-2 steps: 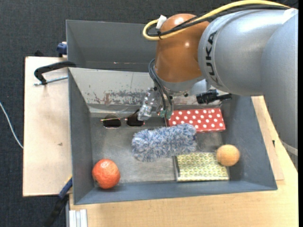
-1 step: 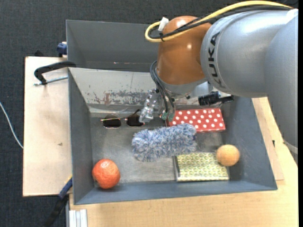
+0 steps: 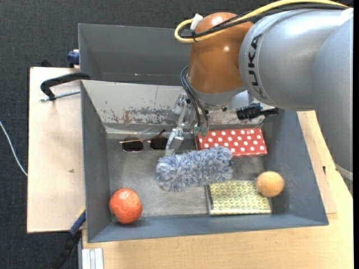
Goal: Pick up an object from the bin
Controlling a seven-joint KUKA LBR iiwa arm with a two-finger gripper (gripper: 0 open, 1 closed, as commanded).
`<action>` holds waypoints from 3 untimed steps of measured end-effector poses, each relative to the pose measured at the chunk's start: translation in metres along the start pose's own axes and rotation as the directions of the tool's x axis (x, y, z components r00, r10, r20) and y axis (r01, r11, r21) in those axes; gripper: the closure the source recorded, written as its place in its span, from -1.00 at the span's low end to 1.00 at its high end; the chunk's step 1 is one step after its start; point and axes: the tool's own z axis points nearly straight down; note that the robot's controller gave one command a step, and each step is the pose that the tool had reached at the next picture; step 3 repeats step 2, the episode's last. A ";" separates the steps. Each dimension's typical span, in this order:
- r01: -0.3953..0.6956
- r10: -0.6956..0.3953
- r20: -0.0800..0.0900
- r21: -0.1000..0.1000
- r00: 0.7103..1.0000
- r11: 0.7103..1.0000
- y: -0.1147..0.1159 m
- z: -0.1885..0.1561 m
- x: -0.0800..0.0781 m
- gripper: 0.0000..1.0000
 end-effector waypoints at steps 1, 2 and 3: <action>0.000 0.000 0.000 0.000 1.000 1.000 0.000 0.000 0.000 -1.00; -0.021 0.021 0.000 -0.003 1.000 1.000 -0.017 0.112 0.001 1.00; -0.021 0.021 0.000 -0.003 1.000 1.000 -0.017 0.112 0.001 1.00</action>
Offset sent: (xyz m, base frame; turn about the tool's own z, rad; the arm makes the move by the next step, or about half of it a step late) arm -0.0077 -0.0189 -0.1181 0.0218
